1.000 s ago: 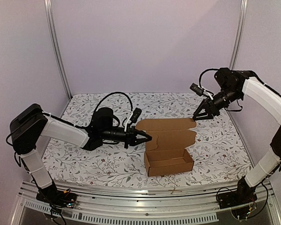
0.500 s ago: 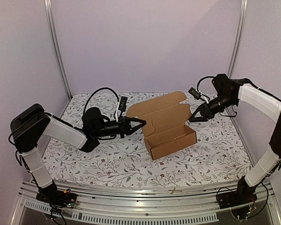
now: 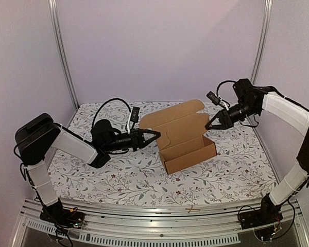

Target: Fold the paper box

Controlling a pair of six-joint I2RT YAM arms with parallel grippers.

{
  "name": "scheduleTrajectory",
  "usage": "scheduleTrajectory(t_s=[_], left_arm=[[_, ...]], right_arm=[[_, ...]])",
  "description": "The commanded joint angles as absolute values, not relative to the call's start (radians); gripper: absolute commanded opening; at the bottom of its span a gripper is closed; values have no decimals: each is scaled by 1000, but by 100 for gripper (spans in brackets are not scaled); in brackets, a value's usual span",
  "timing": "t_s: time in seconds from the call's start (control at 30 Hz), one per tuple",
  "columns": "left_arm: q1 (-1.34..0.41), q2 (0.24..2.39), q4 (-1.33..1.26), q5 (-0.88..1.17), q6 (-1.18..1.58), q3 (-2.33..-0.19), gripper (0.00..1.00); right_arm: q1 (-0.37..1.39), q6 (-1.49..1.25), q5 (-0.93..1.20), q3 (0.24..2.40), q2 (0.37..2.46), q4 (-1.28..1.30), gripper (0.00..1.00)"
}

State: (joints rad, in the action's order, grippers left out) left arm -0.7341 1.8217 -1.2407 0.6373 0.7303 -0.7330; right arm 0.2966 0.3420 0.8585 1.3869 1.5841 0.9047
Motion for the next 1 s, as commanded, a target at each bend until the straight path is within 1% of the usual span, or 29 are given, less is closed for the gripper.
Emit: scheduleTrajectory(t_s=[0.0, 0.1, 0.2, 0.33, 0.53, 0.63, 0.7, 0.83, 0.97], left_arm=[[-724, 1833, -1241, 600, 748, -741, 0], [-725, 1829, -1198, 535, 767, -750, 0], [-736, 1812, -1146, 450, 766, -751, 0], [-759, 1810, -1109, 431, 744, -770, 0], [-787, 1818, -1104, 403, 737, -778, 0], [-785, 1809, -1108, 398, 726, -762, 0], [-773, 1792, -1101, 400, 716, -743, 0], [-729, 1747, -1098, 454, 688, -697, 0], [-686, 1728, -1145, 632, 689, -672, 0]], right_arm=[[355, 319, 787, 1362, 1523, 837, 16], [437, 297, 607, 1341, 1496, 800, 8], [515, 286, 406, 1325, 1473, 772, 7], [568, 247, 225, 1338, 1476, 762, 7], [601, 208, 245, 1362, 1521, 771, 13], [604, 213, 279, 1380, 1533, 801, 18], [594, 222, 278, 1394, 1524, 832, 24], [496, 253, 356, 1404, 1429, 864, 36], [359, 279, 508, 1403, 1367, 879, 40]])
